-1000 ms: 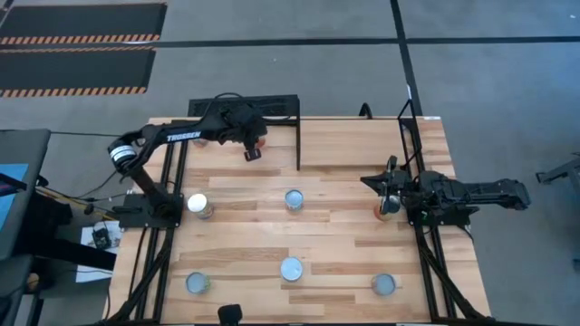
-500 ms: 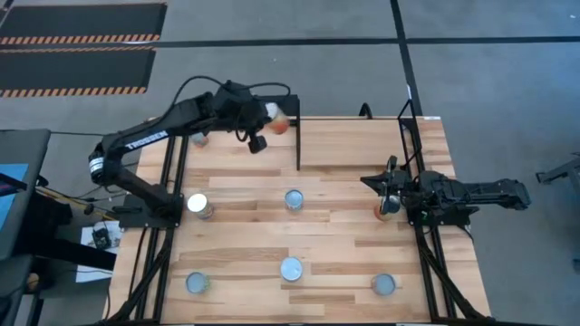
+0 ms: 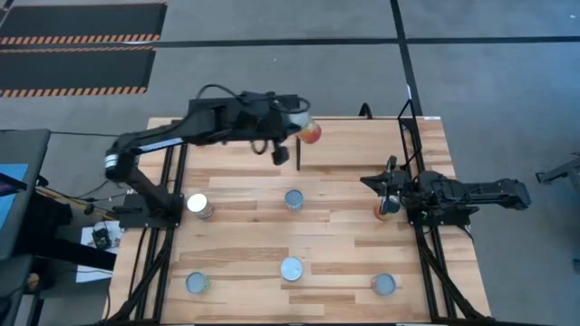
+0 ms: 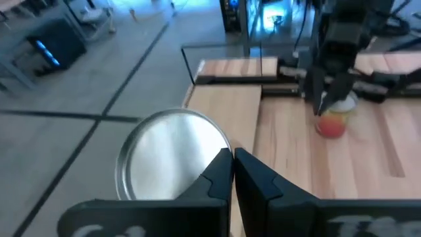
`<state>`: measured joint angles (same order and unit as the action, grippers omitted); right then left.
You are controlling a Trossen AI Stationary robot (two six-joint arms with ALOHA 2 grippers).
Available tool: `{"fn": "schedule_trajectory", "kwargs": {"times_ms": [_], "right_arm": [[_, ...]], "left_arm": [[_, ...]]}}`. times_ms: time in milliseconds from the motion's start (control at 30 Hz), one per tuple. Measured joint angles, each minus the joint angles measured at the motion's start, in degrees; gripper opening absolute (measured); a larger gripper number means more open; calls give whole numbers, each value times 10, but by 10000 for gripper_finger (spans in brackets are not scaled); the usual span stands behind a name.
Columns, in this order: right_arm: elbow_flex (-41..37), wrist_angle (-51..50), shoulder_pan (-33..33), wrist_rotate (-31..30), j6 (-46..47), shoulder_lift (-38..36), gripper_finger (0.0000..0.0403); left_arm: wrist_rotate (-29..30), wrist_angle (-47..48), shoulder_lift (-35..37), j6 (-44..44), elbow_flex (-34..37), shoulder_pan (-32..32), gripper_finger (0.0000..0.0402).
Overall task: Pick and place cans onto a shelf
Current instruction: Put the left red can on the shelf
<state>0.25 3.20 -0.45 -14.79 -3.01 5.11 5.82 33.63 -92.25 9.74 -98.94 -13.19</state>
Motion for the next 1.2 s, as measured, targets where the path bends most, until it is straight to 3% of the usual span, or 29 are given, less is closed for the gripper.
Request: {"fn": "schedule_trajectory", "kwargs": {"times_ms": [133, 500, 867, 1200], "right_arm": [[0, 1, 0, 1, 0, 6, 38], [0, 1, 0, 0, 0, 5, 38], [0, 1, 0, -1, 0, 5, 38], [0, 1, 0, -1, 0, 5, 38]], "left_arm": [[-2, 11, -77, 2, -86, -3, 0], [-1, 151, -330, 9, -363, -22, 0], [8, 133, -355, -18, -304, -60, 0], [-15, 91, -355, -13, -256, -54, 0]]}}
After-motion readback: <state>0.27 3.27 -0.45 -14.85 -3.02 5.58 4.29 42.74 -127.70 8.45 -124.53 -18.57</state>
